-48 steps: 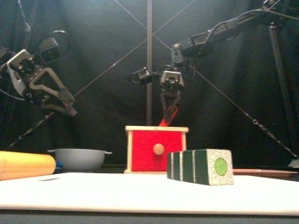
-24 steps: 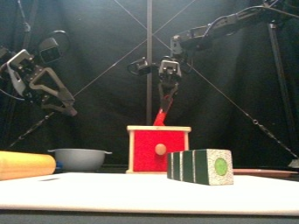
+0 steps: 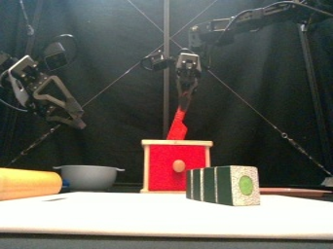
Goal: Place sushi on board then cut the sushi with the knife then place the pieces on the plate
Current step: Grasp knife edge with left hand
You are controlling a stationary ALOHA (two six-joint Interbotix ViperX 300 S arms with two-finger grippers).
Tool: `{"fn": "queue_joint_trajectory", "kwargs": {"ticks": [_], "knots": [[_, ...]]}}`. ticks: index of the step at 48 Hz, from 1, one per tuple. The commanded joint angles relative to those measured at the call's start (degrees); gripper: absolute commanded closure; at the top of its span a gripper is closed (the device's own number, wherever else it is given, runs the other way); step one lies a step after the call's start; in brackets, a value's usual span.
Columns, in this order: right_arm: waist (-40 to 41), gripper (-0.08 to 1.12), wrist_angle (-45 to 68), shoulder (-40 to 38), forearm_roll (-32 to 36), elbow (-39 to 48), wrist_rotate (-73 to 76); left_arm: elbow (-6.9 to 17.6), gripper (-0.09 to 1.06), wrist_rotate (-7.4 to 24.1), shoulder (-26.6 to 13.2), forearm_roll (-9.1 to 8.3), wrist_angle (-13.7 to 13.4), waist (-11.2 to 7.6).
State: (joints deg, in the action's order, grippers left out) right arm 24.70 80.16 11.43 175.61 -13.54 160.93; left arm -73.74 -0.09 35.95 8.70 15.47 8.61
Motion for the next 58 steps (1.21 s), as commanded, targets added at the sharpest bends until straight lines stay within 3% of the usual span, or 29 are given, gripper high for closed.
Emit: {"fn": "queue_joint_trajectory", "kwargs": {"ticks": [1, 58], "knots": [[0.2, 0.60, 0.4, -3.1, 0.5, -2.9, 0.2, 0.7, 0.06, 0.1, 0.0, 0.09, 0.3, 0.26], [0.4, 0.62, 2.7, -4.7, 3.8, -10.2, 1.1, 0.7, 0.06, 0.0, 0.0, 0.09, 0.3, 0.62]]}}
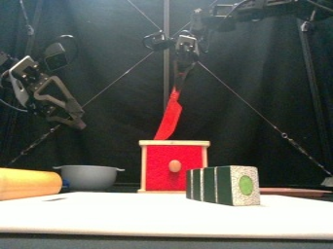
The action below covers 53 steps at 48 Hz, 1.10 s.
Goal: Place sushi on board then cut the sushi with the knife then place the pieces on the plate
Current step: Grasp knife edge with left hand
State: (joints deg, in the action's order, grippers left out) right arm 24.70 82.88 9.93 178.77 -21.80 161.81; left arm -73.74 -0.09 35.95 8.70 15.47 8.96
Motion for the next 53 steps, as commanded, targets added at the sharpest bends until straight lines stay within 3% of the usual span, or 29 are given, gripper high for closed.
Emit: {"fn": "queue_joint_trajectory", "kwargs": {"ticks": [1, 16, 35, 53], "knots": [[0.4, 0.62, -0.1, -3.3, 0.6, -2.1, 0.2, 0.6, 0.05, 0.0, 0.0, 0.09, 0.3, 0.26], [-2.2, 0.62, 0.3, -5.1, 0.0, -3.3, 0.4, 0.6, 0.06, 0.0, 0.0, 0.00, 0.3, 0.26], [-13.7, 0.62, -1.2, -10.5, -0.8, 3.3, 7.4, 0.9, 0.06, 0.0, 0.0, 0.09, 0.3, 0.35], [-19.2, 0.62, -16.8, -20.6, -1.1, 21.7, 14.8, 1.1, 0.06, 0.1, 0.1, 0.09, 0.3, 0.35]]}}
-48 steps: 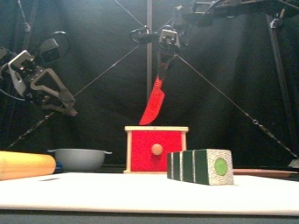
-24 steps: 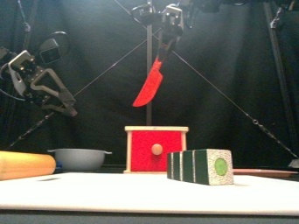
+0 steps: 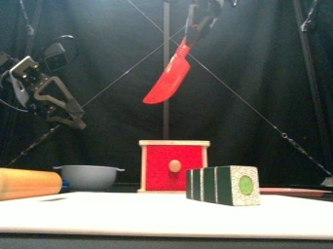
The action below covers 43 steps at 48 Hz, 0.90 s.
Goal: Place sushi on board then cut the sushi with the knife then place the pieces on the plate
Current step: Grasp knife edge with left hand
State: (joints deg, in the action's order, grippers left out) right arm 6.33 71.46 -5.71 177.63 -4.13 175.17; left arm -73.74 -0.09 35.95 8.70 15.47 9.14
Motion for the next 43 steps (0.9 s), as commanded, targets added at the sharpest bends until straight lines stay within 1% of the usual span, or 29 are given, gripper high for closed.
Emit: {"fn": "queue_joint_trajectory", "kwargs": {"ticks": [1, 6, 13, 20, 26, 34, 43], "knots": [[-1.0, 0.62, -7.0, -5.8, 0.1, 5.2, 1.8, 1.1, 0.06, 0.1, 0.2, 0.09, 0.3, 0.18], [-1.6, 0.62, -14.9, -10.3, -0.1, 12.2, 2.6, 1.2, 0.06, 0.1, 0.4, 0.00, 0.3, 0.18], [-1.8, 0.62, -22.8, -14.0, -3.1, 21.0, 2.2, 1.3, 0.06, 0.0, 0.7, 0.09, 0.3, 0.18], [-2.5, 0.62, -28.2, -15.3, -6.2, 27.2, 1.5, 1.3, 0.06, 0.0, 0.9, 0.09, 0.6, 0.00], [-3.7, 0.62, -32.3, -17.1, -6.5, 31.2, 1.5, 1.4, 0.06, 0.1, 1.0, 0.09, 0.6, -0.18], [-5.7, 0.62, -40.3, -21.3, -6.8, 37.7, 1.6, 1.4, 0.06, 0.1, 1.0, 0.09, 0.7, -0.26], [-6.8, 0.62, -48.4, -25.7, -9.3, 45.6, 1.5, 1.4, 0.06, 0.1, 1.0, 0.09, 0.8, -0.26]]}}
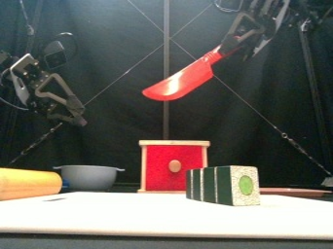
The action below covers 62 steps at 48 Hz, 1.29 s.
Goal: Place sushi on board then cut the sushi with the knife then place the pieces on the plate
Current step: Grasp knife edge with left hand
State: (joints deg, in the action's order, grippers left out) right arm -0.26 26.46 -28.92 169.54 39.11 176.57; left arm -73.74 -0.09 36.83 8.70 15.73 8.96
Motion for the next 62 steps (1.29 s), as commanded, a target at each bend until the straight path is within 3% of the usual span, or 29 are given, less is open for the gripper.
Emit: {"fn": "queue_joint_trajectory", "kwargs": {"ticks": [1, 9, 16, 19, 26, 31, 42, 55, 62], "knots": [[-0.2, 0.62, -4.0, -2.5, -1.6, 3.2, 0.1, 1.5, 0.06, 0.1, 0.1, 0.09, 0.5, -0.09], [-0.6, 0.62, -6.3, -2.5, -1.9, 6.9, -0.1, 1.6, 0.06, 0.1, 0.1, 0.09, 0.9, -0.18], [-0.6, 0.62, -7.9, -2.0, -1.7, 8.4, -0.1, 1.8, 0.06, 0.0, 0.1, 0.09, 2.3, -1.32], [-0.9, 0.62, -9.7, -1.4, -1.5, 9.6, -0.1, 2.1, 0.06, -0.2, 0.1, 0.09, 3.2, -2.37], [-2.6, 0.62, -14.9, -0.4, -0.8, 12.7, -0.2, 3.2, 0.06, -0.7, 0.1, 0.70, 4.6, -6.86], [-4.0, 0.62, -18.7, 0.1, -0.2, 14.7, -0.2, 3.5, 0.06, -0.7, 0.1, 2.64, 5.7, -8.96], [-4.3, 0.62, -19.7, 1.2, 0.9, 17.1, -0.2, 3.5, 0.06, -1.1, -0.1, 4.92, 7.6, -10.37], [-4.0, 0.62, -21.8, 2.1, 1.9, 19.2, -0.2, 5.1, 0.06, -3.3, -3.5, 10.81, 9.1, -13.54], [-4.4, 0.62, -21.8, 1.5, 2.2, 19.2, -0.2, 6.4, 0.06, -3.3, -6.1, 11.60, 9.1, -14.41]]}}
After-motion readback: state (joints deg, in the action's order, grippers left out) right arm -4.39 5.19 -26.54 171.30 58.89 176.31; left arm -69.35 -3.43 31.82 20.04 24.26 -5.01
